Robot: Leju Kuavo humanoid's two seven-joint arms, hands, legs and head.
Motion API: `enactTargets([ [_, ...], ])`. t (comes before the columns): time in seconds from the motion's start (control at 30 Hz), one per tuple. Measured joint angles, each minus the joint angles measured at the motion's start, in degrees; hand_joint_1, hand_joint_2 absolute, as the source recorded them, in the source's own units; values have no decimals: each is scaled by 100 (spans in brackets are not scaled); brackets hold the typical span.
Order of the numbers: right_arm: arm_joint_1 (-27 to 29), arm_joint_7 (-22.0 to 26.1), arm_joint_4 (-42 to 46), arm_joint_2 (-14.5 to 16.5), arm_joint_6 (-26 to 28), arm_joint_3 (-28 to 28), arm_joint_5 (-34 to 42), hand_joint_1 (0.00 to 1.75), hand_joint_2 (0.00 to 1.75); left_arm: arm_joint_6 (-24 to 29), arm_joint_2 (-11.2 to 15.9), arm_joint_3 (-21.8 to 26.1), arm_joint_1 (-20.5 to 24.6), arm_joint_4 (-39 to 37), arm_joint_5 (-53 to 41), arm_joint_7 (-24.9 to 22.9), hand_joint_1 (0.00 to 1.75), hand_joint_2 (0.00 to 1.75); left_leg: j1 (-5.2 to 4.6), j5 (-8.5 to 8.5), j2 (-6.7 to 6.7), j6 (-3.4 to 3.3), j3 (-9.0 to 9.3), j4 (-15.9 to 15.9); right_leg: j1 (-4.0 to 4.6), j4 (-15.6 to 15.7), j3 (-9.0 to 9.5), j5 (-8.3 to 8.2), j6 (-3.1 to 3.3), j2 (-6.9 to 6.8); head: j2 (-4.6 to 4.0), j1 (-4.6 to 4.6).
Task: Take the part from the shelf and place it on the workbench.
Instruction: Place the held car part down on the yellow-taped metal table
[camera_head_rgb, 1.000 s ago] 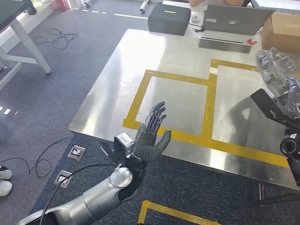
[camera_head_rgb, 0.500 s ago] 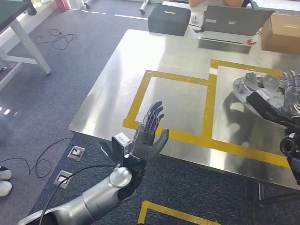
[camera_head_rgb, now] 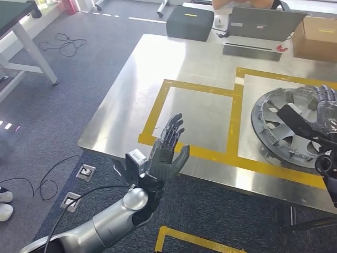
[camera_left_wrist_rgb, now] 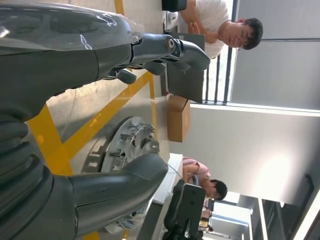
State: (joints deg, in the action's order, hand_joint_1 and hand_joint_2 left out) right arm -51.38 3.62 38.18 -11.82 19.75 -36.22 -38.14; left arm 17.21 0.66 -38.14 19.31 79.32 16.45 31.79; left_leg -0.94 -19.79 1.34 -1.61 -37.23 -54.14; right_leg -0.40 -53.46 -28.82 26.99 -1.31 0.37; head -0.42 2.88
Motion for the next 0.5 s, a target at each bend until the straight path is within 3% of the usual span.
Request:
enactTargets([
  [0.17,9,272,-19,2,-469,141,931,0,0,21,4,0,0,0,38,25,0,175,0,0,0,0,3,0,0,0,4,0,0,0,0,-1],
  [0.33,16,326,-19,2,-508,242,1069,0,0,25,13,0,0,-1,51,43,0,175,0,0,0,0,6,1,0,0,6,0,0,0,0,-1],
  [0.47,36,417,-15,5,-601,311,1316,0,0,34,16,0,0,-2,52,52,0,0,0,0,0,0,8,1,1,0,9,0,0,0,0,-1],
  [0.5,54,487,1,9,-676,342,1540,0,0,49,17,0,-1,-2,55,54,0,0,0,0,0,0,8,1,1,0,10,0,0,0,0,-1],
])
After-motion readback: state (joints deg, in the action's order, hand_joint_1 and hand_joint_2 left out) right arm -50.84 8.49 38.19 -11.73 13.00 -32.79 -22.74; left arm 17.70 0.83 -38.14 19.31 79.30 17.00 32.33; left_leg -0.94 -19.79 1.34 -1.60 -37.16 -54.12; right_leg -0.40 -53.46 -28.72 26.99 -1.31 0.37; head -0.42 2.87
